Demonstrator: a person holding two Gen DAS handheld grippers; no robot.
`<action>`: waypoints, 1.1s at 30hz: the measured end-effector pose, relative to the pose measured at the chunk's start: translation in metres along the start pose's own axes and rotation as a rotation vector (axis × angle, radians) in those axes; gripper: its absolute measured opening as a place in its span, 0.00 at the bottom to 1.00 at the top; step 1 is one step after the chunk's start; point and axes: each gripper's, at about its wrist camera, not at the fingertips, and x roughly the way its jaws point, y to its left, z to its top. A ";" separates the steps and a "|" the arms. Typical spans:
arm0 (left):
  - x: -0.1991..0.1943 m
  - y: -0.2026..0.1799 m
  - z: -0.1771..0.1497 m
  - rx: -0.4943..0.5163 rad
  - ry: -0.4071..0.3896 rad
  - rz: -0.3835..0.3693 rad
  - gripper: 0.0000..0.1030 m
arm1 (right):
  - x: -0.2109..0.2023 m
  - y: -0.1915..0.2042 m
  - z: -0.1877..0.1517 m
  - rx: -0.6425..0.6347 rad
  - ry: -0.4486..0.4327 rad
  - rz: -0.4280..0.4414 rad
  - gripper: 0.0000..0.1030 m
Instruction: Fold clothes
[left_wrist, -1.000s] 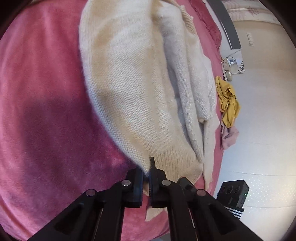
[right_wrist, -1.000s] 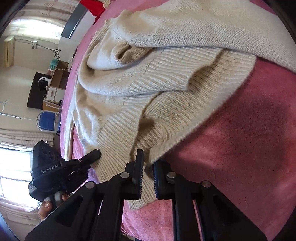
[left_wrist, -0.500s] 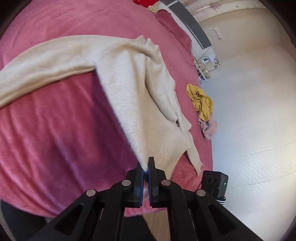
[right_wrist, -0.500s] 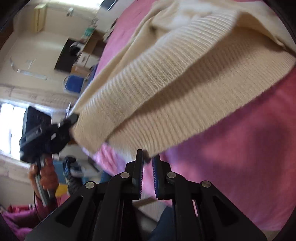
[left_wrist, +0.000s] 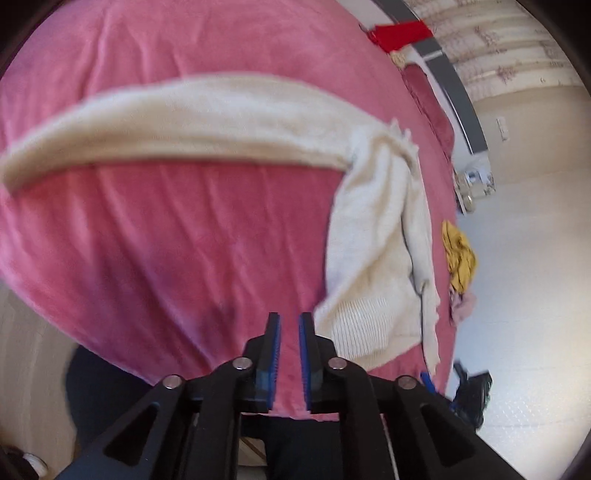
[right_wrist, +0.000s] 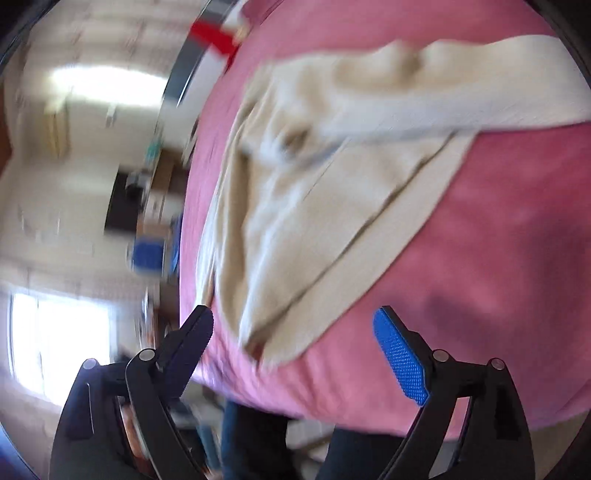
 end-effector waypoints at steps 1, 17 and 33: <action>0.014 -0.004 -0.007 -0.002 0.026 -0.021 0.12 | -0.002 -0.012 0.010 0.043 -0.021 -0.001 0.88; 0.100 -0.085 -0.058 0.209 0.214 -0.018 0.17 | 0.056 -0.022 0.063 0.037 0.012 -0.229 0.75; 0.083 -0.059 -0.053 0.155 0.169 -0.021 0.18 | 0.035 0.050 0.025 -0.107 0.014 -0.093 0.02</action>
